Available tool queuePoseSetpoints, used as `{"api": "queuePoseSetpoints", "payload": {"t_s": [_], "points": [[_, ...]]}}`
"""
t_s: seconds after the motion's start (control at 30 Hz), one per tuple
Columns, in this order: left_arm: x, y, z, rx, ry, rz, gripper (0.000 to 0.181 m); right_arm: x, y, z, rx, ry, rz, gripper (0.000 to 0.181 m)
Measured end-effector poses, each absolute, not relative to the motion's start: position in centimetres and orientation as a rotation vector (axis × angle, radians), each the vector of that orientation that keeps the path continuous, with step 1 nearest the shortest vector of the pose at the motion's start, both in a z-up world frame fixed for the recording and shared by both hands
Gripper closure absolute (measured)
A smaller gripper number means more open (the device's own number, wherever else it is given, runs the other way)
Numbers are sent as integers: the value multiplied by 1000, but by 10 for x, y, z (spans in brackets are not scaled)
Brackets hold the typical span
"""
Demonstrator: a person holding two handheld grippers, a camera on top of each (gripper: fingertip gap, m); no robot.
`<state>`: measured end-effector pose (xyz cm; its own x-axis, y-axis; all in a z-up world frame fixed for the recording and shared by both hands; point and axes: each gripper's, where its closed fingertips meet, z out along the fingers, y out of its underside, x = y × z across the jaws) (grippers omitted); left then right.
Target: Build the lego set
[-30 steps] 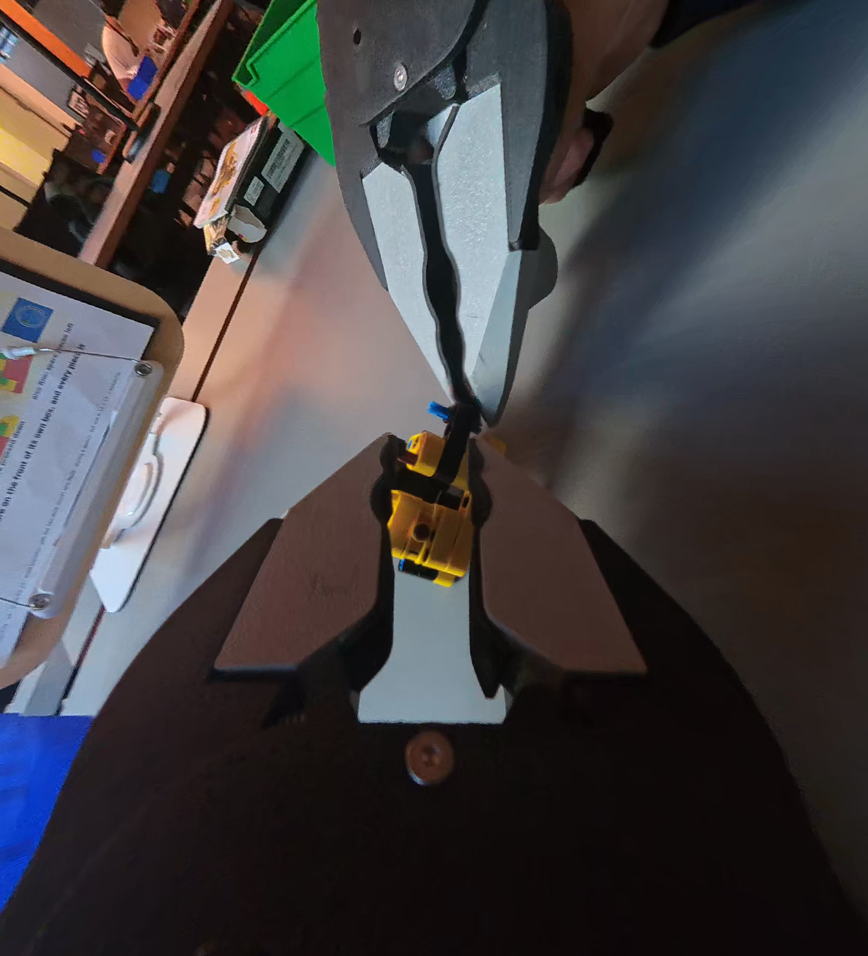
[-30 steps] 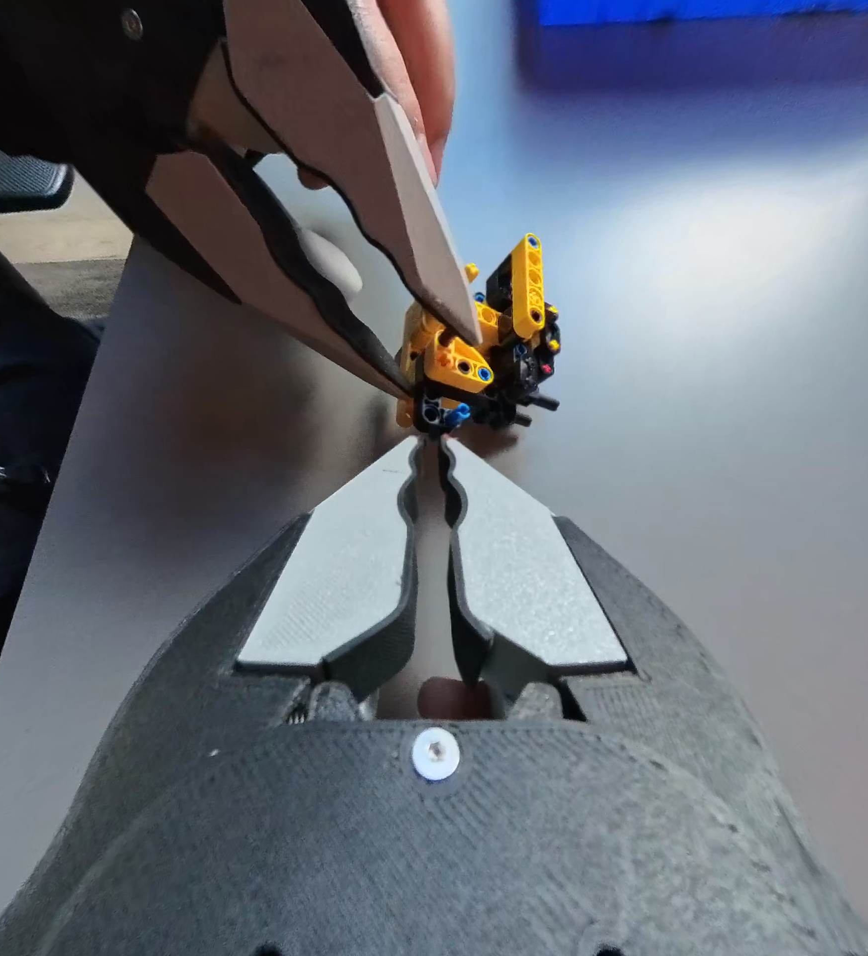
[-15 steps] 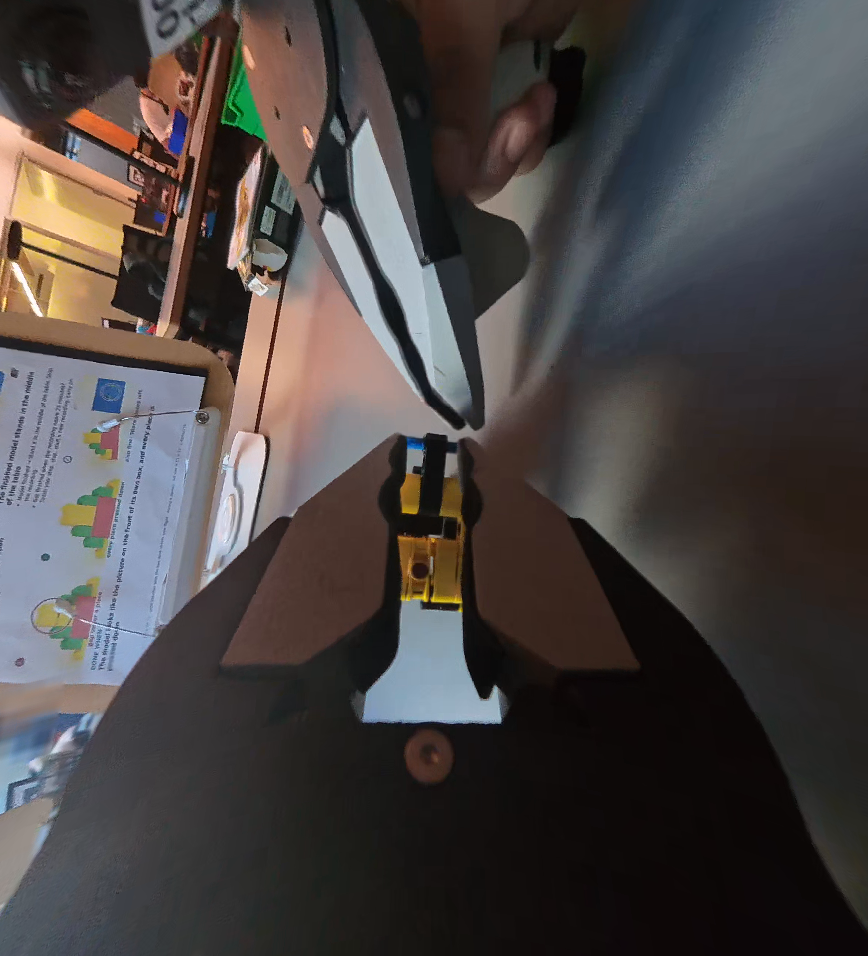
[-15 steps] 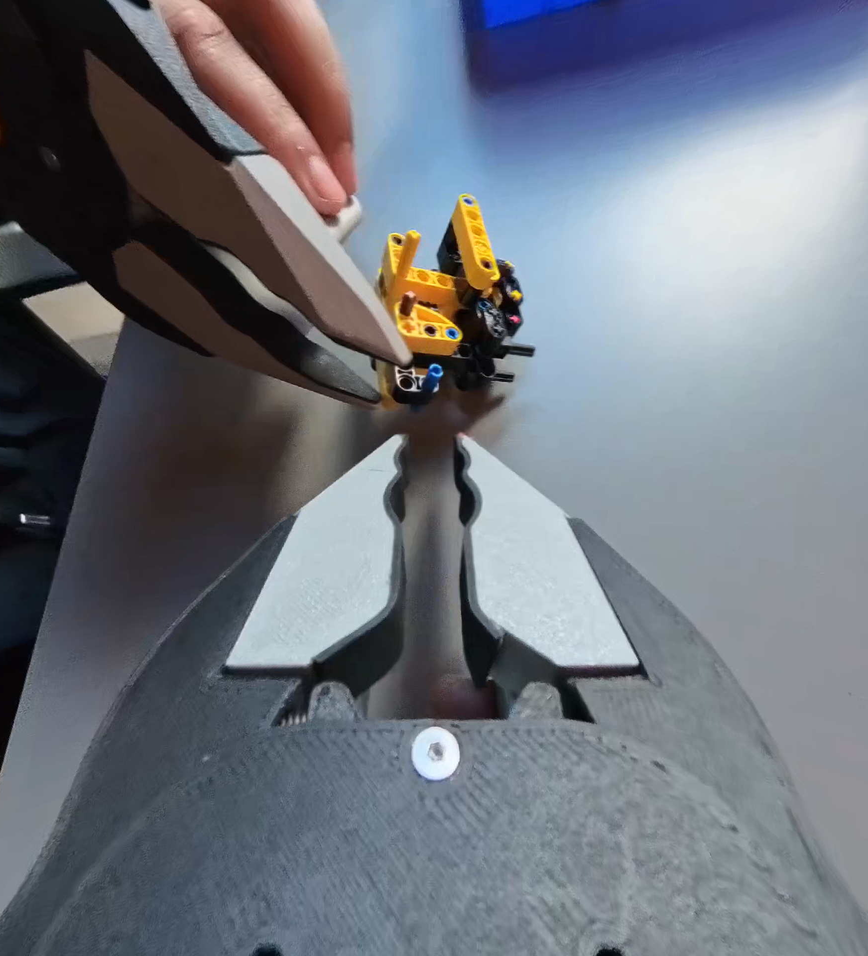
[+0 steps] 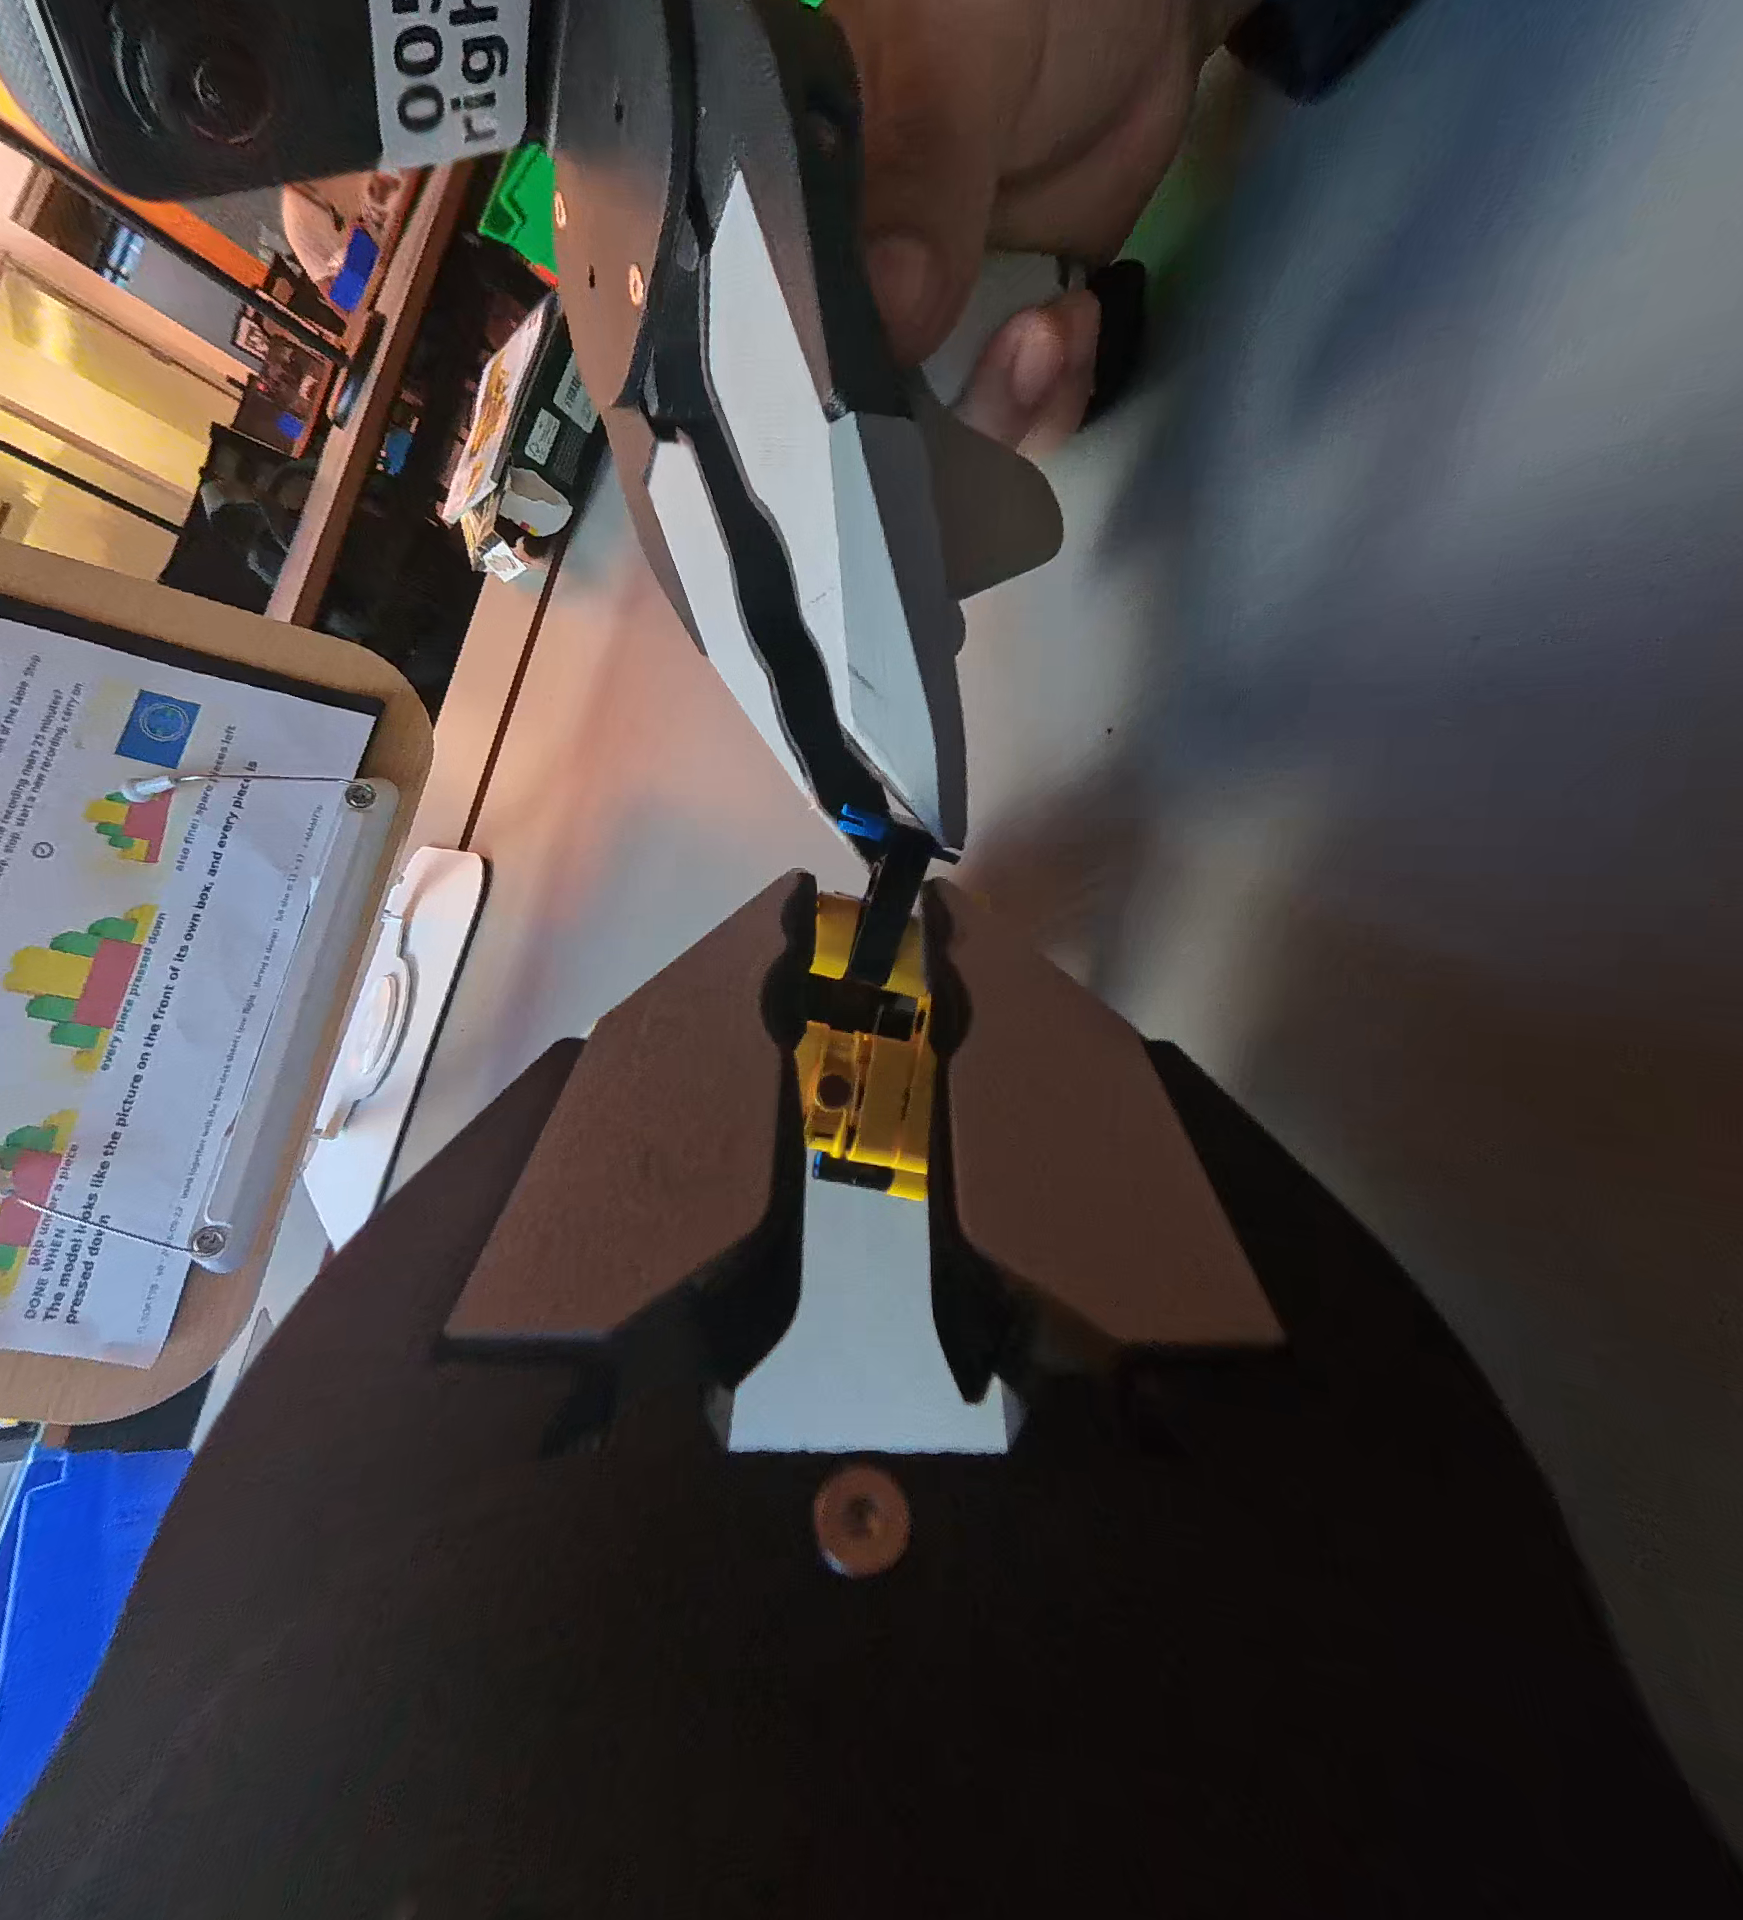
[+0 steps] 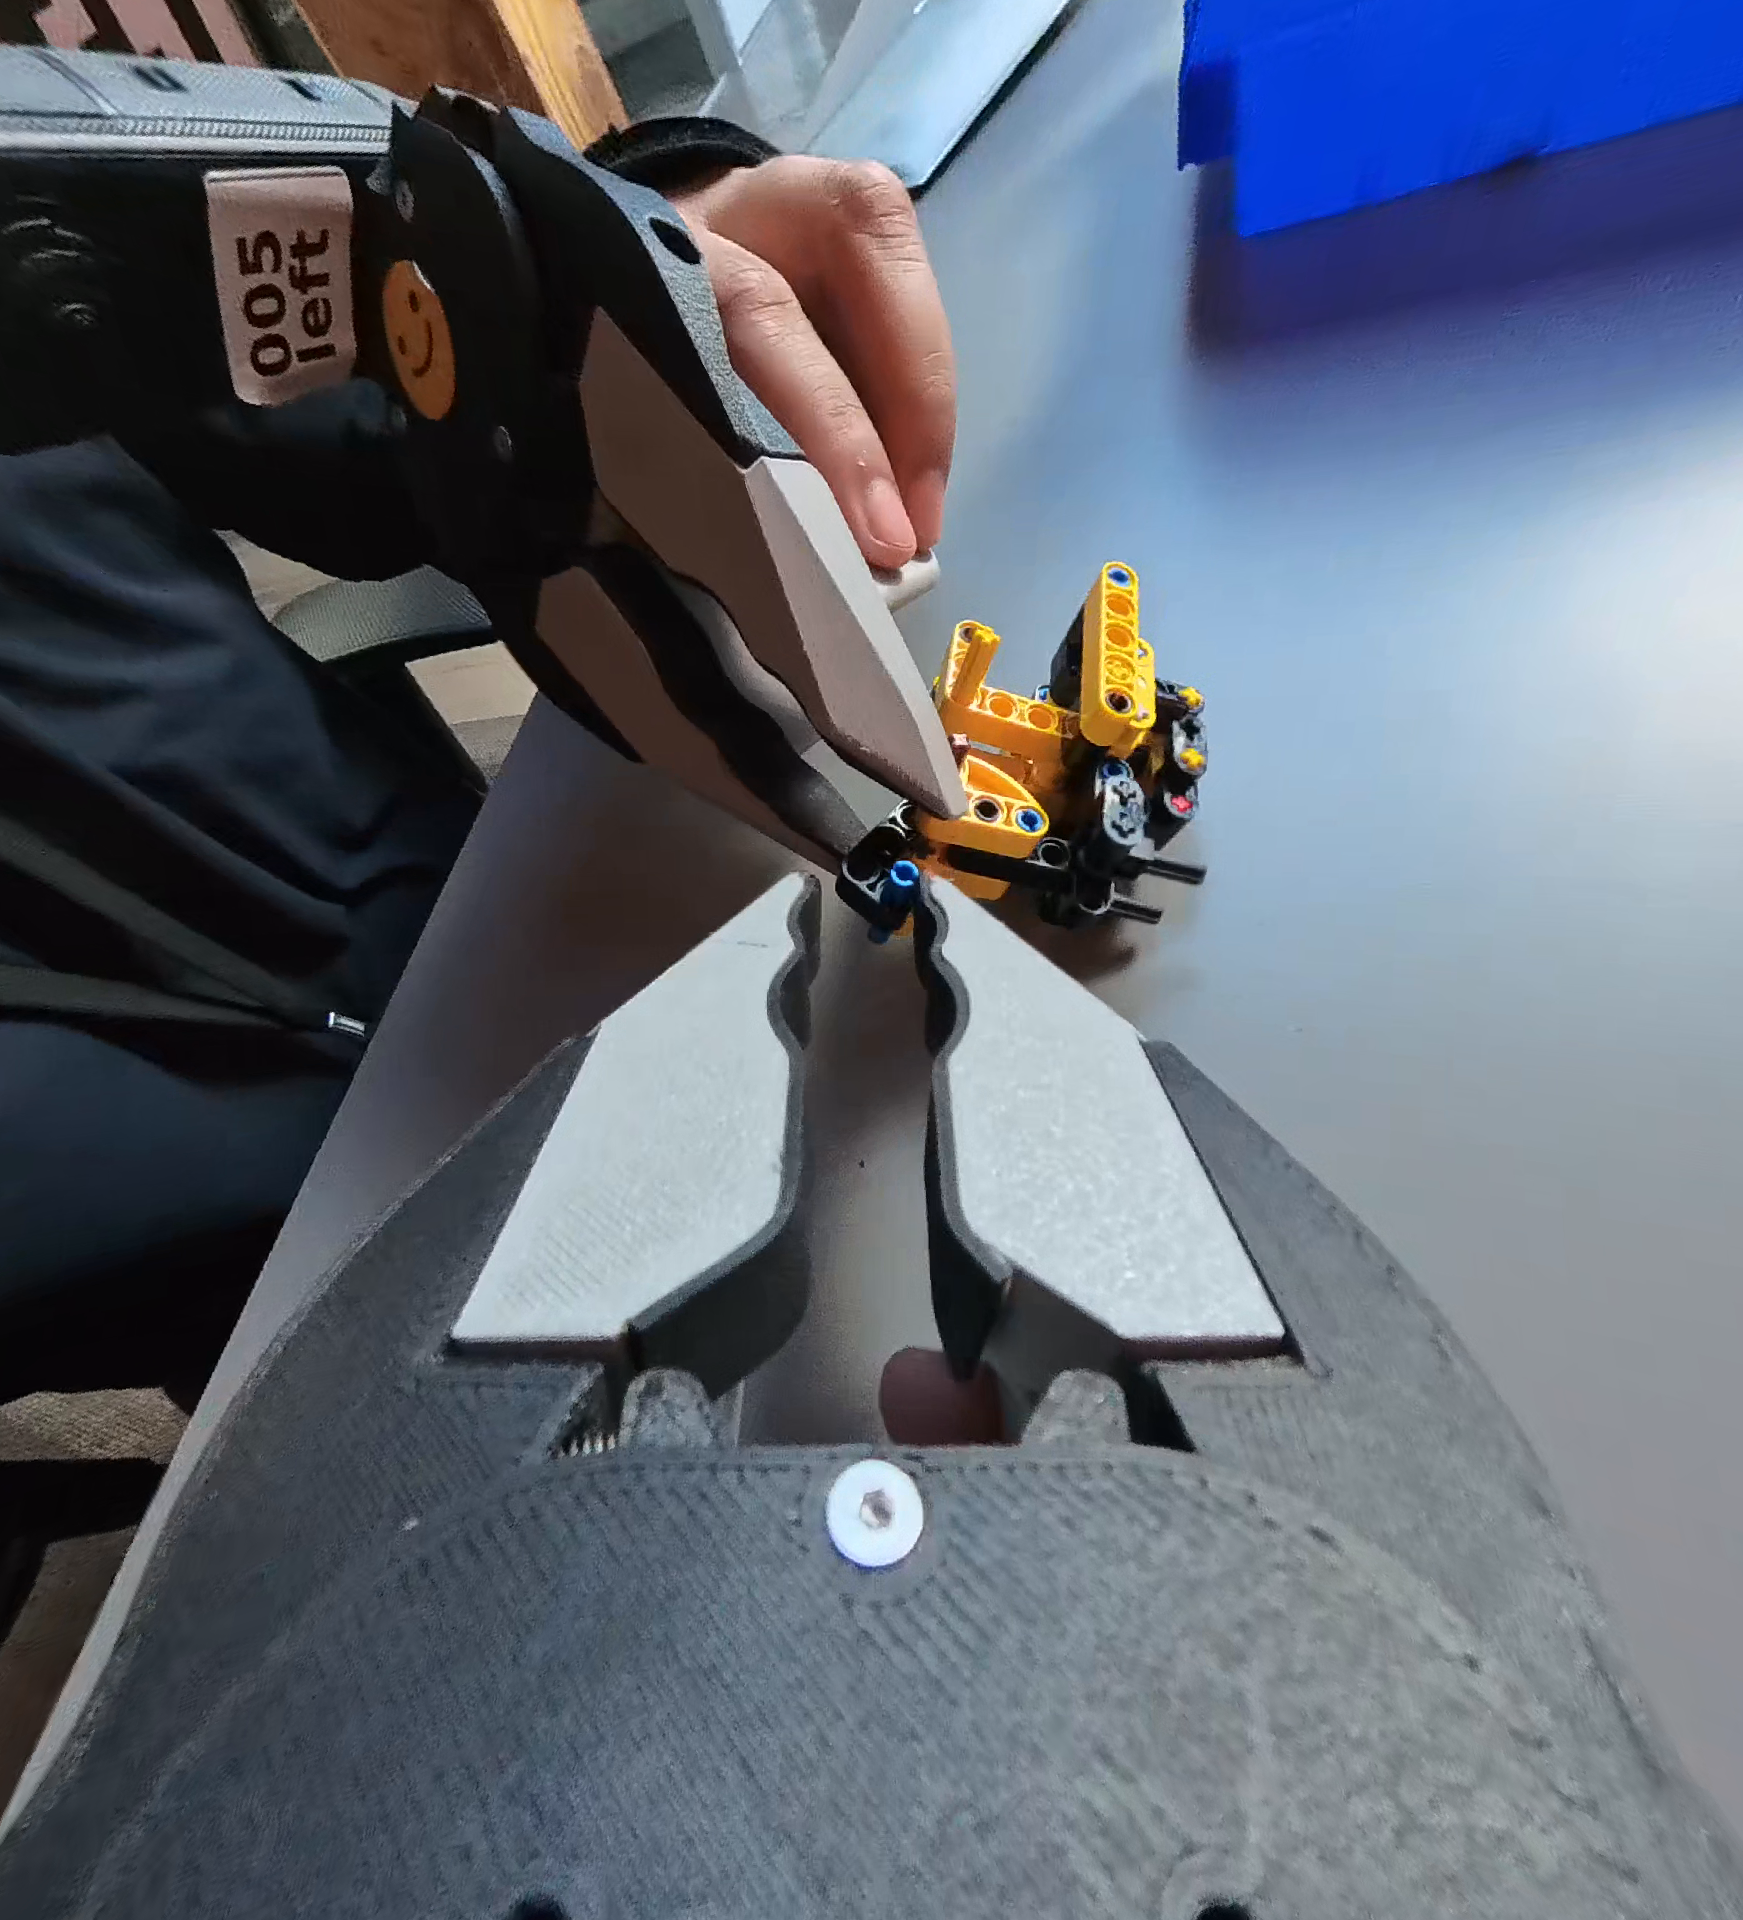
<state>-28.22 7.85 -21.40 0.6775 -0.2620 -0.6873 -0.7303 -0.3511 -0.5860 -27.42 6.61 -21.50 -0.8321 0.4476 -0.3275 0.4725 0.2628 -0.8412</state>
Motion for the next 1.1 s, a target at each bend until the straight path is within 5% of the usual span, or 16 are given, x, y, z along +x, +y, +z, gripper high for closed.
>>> {"api": "queuePoseSetpoints", "payload": {"t_s": [0.47, 1.1], "points": [[-286, 83, -213, -1814, 950, 936, 168, -274, 63, -208, 1088, 2189, -1700, 176], [-291, 87, -211, -1935, 761, 703, 177, -291, 73, -192, 1279, 2286, -1870, 181]]}}
